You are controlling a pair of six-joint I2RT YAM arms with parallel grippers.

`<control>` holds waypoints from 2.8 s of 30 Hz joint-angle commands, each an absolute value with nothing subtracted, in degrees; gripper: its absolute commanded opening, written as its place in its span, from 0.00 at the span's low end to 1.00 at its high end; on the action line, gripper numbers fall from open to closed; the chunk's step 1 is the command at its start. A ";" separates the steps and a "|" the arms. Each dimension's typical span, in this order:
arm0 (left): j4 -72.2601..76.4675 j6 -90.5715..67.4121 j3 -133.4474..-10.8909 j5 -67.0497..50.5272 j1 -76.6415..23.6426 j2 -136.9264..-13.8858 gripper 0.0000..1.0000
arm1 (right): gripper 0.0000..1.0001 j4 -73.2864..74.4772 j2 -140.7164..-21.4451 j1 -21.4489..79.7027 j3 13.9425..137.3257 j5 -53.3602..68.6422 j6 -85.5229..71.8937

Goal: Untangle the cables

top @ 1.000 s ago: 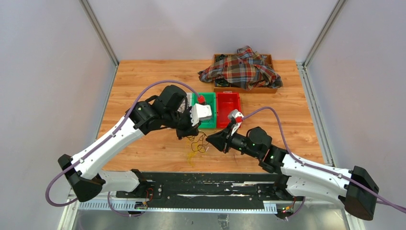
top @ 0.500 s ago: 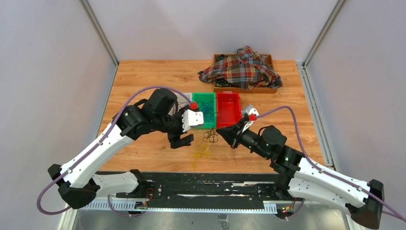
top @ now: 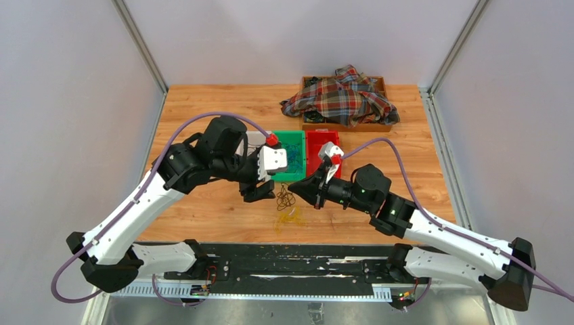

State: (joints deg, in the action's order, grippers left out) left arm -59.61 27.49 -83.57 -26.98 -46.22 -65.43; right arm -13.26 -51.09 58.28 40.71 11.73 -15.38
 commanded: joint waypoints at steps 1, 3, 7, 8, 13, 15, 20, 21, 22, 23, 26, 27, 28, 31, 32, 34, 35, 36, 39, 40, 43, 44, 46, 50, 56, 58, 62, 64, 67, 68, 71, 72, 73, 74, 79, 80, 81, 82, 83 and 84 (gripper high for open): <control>-58.03 27.01 -83.96 -31.23 -46.13 -66.12 0.61 | 0.01 -18.01 -52.59 59.97 43.97 17.19 -15.38; -58.05 27.61 -84.21 -30.46 -46.14 -66.34 0.57 | 0.01 -18.39 -53.34 60.32 44.61 18.29 -15.53; -57.92 28.22 -84.33 -30.24 -46.14 -66.40 0.46 | 0.01 -19.33 -54.57 61.05 44.68 18.98 -15.56; -57.94 28.17 -84.25 -30.56 -46.14 -66.42 0.41 | 0.01 -19.51 -54.71 61.12 44.67 18.87 -15.63; -57.95 28.26 -82.94 -31.34 -46.14 -65.84 0.19 | 0.01 -21.06 -54.93 61.39 44.36 18.81 -15.93; -58.06 28.05 -82.62 -31.86 -46.14 -65.68 0.10 | 0.01 -21.27 -55.06 61.44 44.25 18.50 -15.96; -58.01 27.47 -82.20 -29.85 -46.14 -65.11 0.01 | 0.02 -24.25 -53.41 61.52 41.50 14.34 -16.21; -58.01 27.05 -82.56 -29.58 -46.14 -65.05 0.01 | 0.05 -24.90 -52.95 61.52 40.62 13.02 -16.32; -58.01 26.37 -83.00 -29.39 -46.14 -65.04 0.00 | 0.09 -25.61 -52.46 61.52 39.65 11.45 -16.34; -57.94 25.60 -83.46 -29.15 -46.14 -65.09 0.01 | 0.15 -26.17 -52.02 61.52 38.82 9.64 -16.51; -57.92 22.94 -85.23 -27.38 -46.14 -65.47 0.00 | 0.47 -27.33 -50.57 61.52 35.92 4.86 -16.63; -57.92 21.90 -86.18 -26.17 -46.14 -65.69 0.00 | 0.56 -27.62 -50.17 61.52 34.97 3.94 -16.50; -57.92 21.06 -86.93 -24.99 -46.14 -65.88 0.01 | 0.61 -28.19 -49.80 61.52 33.99 3.46 -16.42; -57.93 19.32 -88.93 -22.82 -46.14 -66.04 0.00 | 0.68 -30.63 -49.57 62.42 31.33 3.67 -14.96; -57.88 18.81 -89.68 -22.69 -46.14 -66.05 0.00 | 0.69 -31.60 -49.82 62.98 30.79 3.67 -14.24; -57.92 17.71 -91.45 -22.87 -46.14 -66.13 0.00 | 0.71 -33.63 -50.94 64.42 29.83 3.21 -12.61; -57.92 17.19 -92.24 -23.04 -46.14 -66.10 0.00 | 0.71 -35.42 -51.84 65.02 29.45 2.53 -11.79; -57.92 16.82 -92.84 -23.43 -46.14 -66.09 0.00 | 0.72 -38.32 -53.16 65.56 29.10 1.60 -11.32; -57.96 16.53 -93.56 -24.37 -46.14 -66.02 0.00 | 0.73 -43.88 -60.73 67.30 32.37 -1.35 -7.92; -58.02 16.26 -93.74 -24.49 -46.14 -66.03 0.00 | 0.72 -43.57 -62.81 67.93 34.25 -3.22 -6.90; -58.06 15.68 -94.41 -25.64 -46.14 -65.63 0.00 | 0.70 -46.12 -67.86 68.52 37.30 -7.17 -5.17; -58.10 15.53 -94.66 -26.25 -46.14 -65.50 0.00 | 0.68 -47.33 -69.74 68.51 37.80 -8.02 -4.67; -58.36 15.12 -95.58 -26.93 -46.14 -65.42 0.00 | 0.62 -48.41 -73.28 68.55 38.61 -9.18 -4.05; -60.10 15.22 -100.30 -26.46 -46.14 -65.89 0.00 | 0.44 -52.14 -76.48 68.54 34.94 -10.84 -5.27; -60.56 16.74 -107.41 -22.91 -46.14 -66.51 0.01 | 0.23 -57.07 -78.91 68.56 26.25 -13.93 -8.51; -60.56 17.88 -109.75 -21.30 -46.14 -66.79 0.00 | 0.18 -56.92 -78.81 68.59 24.57 -14.16 -9.87; -60.56 20.90 -114.10 -16.99 -46.14 -67.39 0.00 | 0.14 -57.57 -77.51 68.73 20.38 -15.62 -12.68; -60.56 22.28 -116.11 -15.29 -46.14 -67.70 0.00 | 0.06 -57.78 -76.80 68.81 18.47 -16.61 -13.80; -60.51 24.05 -118.64 -12.43 -46.14 -68.42 0.00 | 0.01 -57.01 -75.68 68.90 16.13 -17.71 -15.74; -60.47 24.74 -119.60 -10.78 -46.15 -68.83 0.00 | 0.01 -56.27 -75.22 68.91 15.25 -18.00 -16.43; -60.34 28.01 -123.13 -5.53 -46.14 -70.27 0.00 | 0.01 -53.18 -73.87 69.04 13.06 -18.83 -18.79; -60.02 29.05 -124.65 -3.38 -46.14 -71.09 0.00 | 0.01 -52.65 -73.18 69.12 12.16 -19.05 -19.53; -59.35 30.03 -125.90 -1.20 -46.14 -71.41 0.00 | 0.01 -52.24 -72.68 69.23 11.15 -19.34 -20.14; -58.08 30.92 -126.87 1.54 -46.14 -71.84 0.00 | 0.01 -51.93 -72.23 69.42 10.30 -19.89 -20.80; -47.44 37.80 -128.47 9.28 -46.14 -71.77 0.00 | 0.01 -49.37 -70.41 69.98 7.23 -21.69 -23.11; -45.14 39.19 -128.61 10.53 -46.14 -71.80 0.01 | 0.01 -48.99 -70.18 70.11 6.88 -21.97 -23.40; -42.93 40.13 -128.66 11.65 -46.15 -71.88 0.00 | 0.01 -48.62 -69.81 70.21 6.59 -22.19 -23.60; -41.19 40.85 -128.61 12.28 -46.10 -71.94 0.00 | 0.01 -48.34 -69.62 70.32 6.37 -22.37 -23.71; -40.48 41.24 -128.63 12.21 -46.14 -72.02 0.00 | 0.01 -48.01 -69.30 70.27 6.29 -22.58 -23.89; -41.05 41.21 -128.48 11.66 -46.14 -72.10 0.00 | 0.01 -47.73 -68.93 70.39 6.29 -22.67 -24.01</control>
State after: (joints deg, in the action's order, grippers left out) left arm -48.86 36.75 -127.33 7.18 -46.22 -72.12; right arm -49.06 -70.46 69.30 6.98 -19.90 -21.80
